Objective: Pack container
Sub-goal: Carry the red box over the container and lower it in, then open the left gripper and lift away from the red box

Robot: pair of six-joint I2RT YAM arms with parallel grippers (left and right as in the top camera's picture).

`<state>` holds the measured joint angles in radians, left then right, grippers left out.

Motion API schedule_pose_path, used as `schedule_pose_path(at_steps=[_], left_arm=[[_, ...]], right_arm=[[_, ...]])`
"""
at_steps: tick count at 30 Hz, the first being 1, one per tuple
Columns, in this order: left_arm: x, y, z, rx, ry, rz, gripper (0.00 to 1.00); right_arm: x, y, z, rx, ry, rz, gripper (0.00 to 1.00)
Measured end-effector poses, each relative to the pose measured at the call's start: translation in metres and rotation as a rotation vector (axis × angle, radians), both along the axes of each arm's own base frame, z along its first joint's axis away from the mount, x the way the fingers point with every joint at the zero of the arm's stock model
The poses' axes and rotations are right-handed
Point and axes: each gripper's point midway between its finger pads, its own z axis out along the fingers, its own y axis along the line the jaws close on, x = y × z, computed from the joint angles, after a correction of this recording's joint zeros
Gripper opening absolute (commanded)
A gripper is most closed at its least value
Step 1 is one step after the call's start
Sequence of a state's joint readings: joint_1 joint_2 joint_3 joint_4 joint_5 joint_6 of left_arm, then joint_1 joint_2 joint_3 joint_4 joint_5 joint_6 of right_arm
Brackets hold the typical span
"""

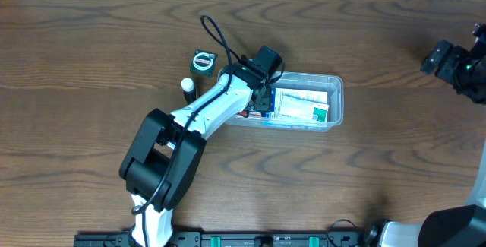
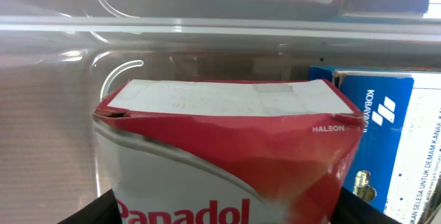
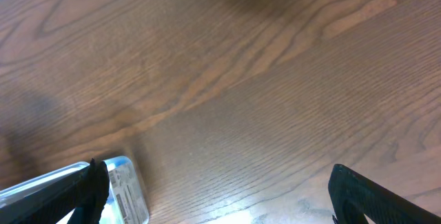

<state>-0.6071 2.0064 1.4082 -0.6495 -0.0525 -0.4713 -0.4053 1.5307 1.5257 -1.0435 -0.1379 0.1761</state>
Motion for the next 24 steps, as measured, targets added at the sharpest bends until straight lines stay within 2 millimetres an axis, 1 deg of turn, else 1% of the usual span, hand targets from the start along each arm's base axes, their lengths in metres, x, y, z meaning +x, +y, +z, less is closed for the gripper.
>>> schedule_pose_path(at_steps=[6,13,16,18,20,21,23,24], left_arm=[[0.000,0.000,0.002,-0.002,-0.003,0.000,0.74],[0.000,0.000,0.002,0.000,-0.001,-0.003,0.75],[-0.005,0.004,0.002,0.019,0.019,-0.018,0.74],[-0.008,0.006,0.005,0.032,0.034,-0.034,0.75],[-0.007,0.005,0.016,0.031,0.024,-0.052,0.74],[-0.005,0.003,0.025,0.024,0.011,-0.059,0.74],[0.001,-0.001,0.048,0.001,-0.032,-0.074,0.74],[0.004,-0.003,0.065,-0.017,-0.066,-0.083,0.74]], right_arm=[[0.000,0.000,0.000,0.000,0.000,0.000,0.99],[0.000,0.000,0.000,0.000,0.000,0.000,0.99],[0.000,0.000,0.000,0.000,0.000,0.000,0.99],[0.000,0.000,0.000,0.000,0.000,0.000,0.99],[0.000,0.000,0.000,0.000,0.000,0.000,0.99],[0.000,0.000,0.000,0.000,0.000,0.000,0.99],[0.000,0.000,0.000,0.000,0.000,0.000,0.99],[0.000,0.000,0.000,0.000,0.000,0.000,0.99]])
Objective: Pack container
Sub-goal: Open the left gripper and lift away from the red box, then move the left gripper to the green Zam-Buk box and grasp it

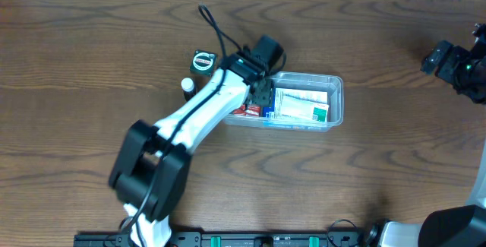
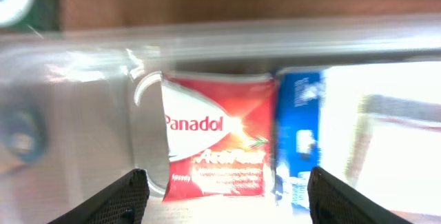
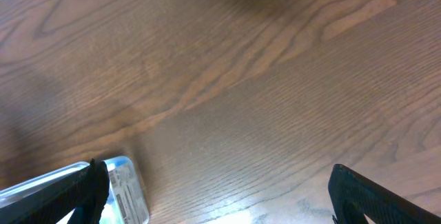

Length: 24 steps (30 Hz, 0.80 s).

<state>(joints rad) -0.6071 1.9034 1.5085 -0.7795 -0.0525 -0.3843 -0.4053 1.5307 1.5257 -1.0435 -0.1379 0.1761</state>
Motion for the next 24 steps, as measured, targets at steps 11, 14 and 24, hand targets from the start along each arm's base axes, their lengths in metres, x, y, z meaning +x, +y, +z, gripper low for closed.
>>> schedule_pose_path(at_steps=[11,14,24], left_arm=[[0.014,0.019,0.112,-0.101,-0.257,0.007,0.75],[0.034,0.045,0.117,-0.077,-0.300,0.052,0.75],[0.103,0.159,0.130,-0.010,-0.431,0.216,0.78]], right_arm=[[0.000,0.000,0.000,0.000,0.000,0.000,0.99],[0.000,0.000,0.000,0.000,0.000,0.000,0.99],[0.000,0.000,0.000,0.000,0.000,0.000,0.99]])
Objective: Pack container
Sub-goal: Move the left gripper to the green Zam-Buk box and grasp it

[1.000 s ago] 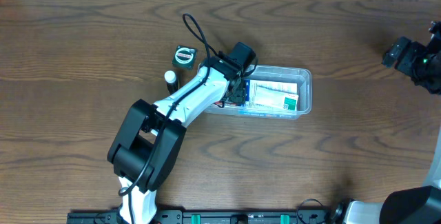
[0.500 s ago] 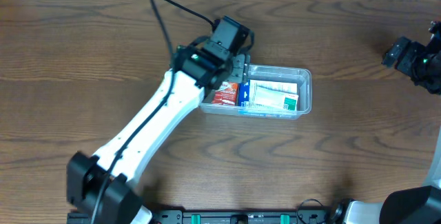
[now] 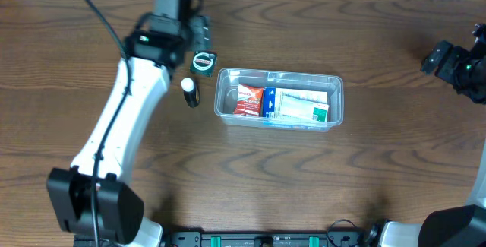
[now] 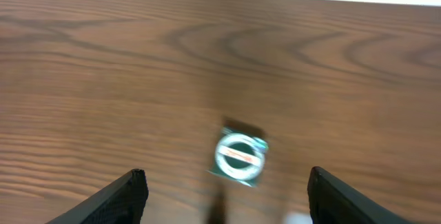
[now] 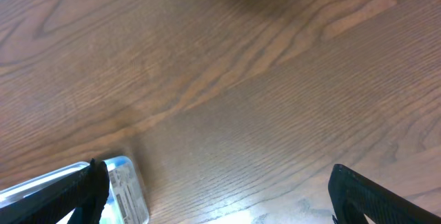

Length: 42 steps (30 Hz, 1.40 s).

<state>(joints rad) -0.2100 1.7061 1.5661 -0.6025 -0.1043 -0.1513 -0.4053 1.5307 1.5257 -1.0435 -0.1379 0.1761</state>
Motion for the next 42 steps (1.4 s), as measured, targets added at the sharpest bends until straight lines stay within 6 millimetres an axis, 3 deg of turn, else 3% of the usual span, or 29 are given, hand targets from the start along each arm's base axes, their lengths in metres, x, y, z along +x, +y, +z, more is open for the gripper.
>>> schedule_pose_path(at_steps=[4,13,18,24,34,42], left_arm=[[0.023,0.019,-0.017,0.029,0.036,0.001,0.82],[0.055,0.013,-0.084,0.090,0.173,-0.068,0.82],[0.054,0.010,-0.122,0.091,0.253,-0.094,0.82],[0.049,0.000,-0.152,0.061,0.322,-0.129,0.82],[0.030,-0.024,-0.182,0.063,0.424,-0.195,0.82],[0.024,-0.022,-0.208,0.073,0.487,-0.207,0.82]], right_arm=[[0.000,0.000,0.000,0.000,0.000,0.000,0.99],[0.000,0.000,0.000,0.000,0.000,0.000,0.99],[0.000,0.000,0.000,0.000,0.000,0.000,0.99],[0.000,0.000,0.000,0.000,0.000,0.000,0.99],[0.000,0.000,0.000,0.000,0.000,0.000,0.99],[0.000,0.000,0.000,0.000,0.000,0.000,0.99]])
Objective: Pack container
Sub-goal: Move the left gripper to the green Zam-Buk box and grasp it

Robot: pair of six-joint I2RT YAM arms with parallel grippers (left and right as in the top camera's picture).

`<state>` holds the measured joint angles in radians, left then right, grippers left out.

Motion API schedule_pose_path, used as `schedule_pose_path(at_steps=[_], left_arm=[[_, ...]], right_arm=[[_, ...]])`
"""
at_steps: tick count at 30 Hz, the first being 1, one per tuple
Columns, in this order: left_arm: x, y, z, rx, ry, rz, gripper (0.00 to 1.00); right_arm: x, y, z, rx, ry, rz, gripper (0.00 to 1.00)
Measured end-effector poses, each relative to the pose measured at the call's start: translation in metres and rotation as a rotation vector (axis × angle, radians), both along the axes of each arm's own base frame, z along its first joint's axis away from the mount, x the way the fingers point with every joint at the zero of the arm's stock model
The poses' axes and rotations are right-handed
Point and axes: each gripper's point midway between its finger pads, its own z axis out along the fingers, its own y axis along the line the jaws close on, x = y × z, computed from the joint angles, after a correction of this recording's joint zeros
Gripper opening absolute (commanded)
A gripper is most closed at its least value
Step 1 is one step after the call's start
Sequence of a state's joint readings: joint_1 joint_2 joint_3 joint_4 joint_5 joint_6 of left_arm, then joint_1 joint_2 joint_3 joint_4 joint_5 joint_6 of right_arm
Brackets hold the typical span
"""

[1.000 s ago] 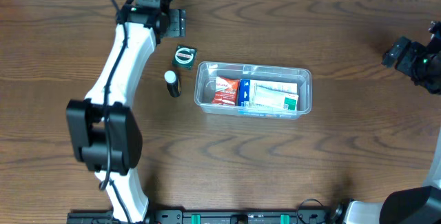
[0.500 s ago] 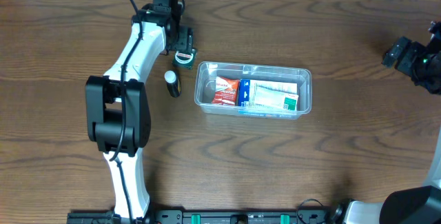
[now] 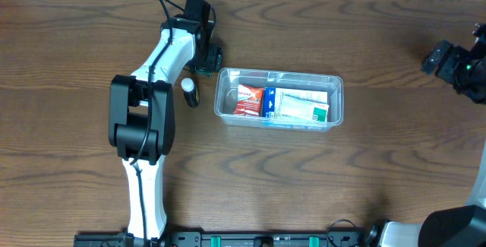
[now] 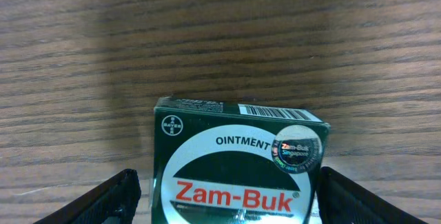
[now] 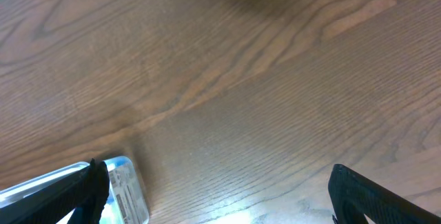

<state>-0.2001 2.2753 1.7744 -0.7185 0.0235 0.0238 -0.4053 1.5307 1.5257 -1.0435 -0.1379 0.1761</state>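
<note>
A dark green Zam-Buk ointment box (image 4: 238, 162) lies flat on the wooden table, just off the container's far left corner. My left gripper (image 4: 227, 207) is open and low over it, one finger (image 4: 103, 200) on each side with gaps. In the overhead view the left gripper (image 3: 205, 55) covers most of the box. The clear plastic container (image 3: 339, 99) holds a red Panadol box (image 3: 247, 100), a blue box (image 3: 268, 102) and a white and green box (image 3: 302, 104). My right gripper (image 5: 220, 200) is open and holds nothing, far to the right.
A small dark bottle with a white cap (image 3: 190, 91) stands left of the container, close to my left arm. The container's corner (image 5: 127, 189) shows at the lower left of the right wrist view. The table's far edge runs just behind the left gripper.
My left gripper was high near the table's far edge, with the green box small below it. Now it is down at the box with a finger on each side. The right arm has not moved.
My left gripper was first inside the container with the red Panadol box between its fingers. Then it was open above the box, which lay flat in the container's left end. Then it was away over the green ointment box, and now it is low around that box.
</note>
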Motion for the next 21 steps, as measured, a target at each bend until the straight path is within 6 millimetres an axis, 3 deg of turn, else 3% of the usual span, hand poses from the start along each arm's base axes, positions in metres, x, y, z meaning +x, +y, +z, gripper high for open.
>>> schedule_pose_path(at_steps=[10,13,21], left_arm=[[0.0007,-0.0008,-0.0104,-0.003,0.017,-0.003,0.81],[0.0017,-0.0011,-0.0102,-0.004,0.013,-0.006,0.70],[0.0017,-0.0010,-0.0102,-0.004,0.012,-0.003,0.64]], right_arm=[[0.0000,0.0000,0.0000,0.000,0.000,0.000,0.99],[0.0000,0.0000,0.0000,0.000,0.000,0.000,0.99],[0.0000,0.0000,0.0000,0.000,0.000,0.000,0.99]])
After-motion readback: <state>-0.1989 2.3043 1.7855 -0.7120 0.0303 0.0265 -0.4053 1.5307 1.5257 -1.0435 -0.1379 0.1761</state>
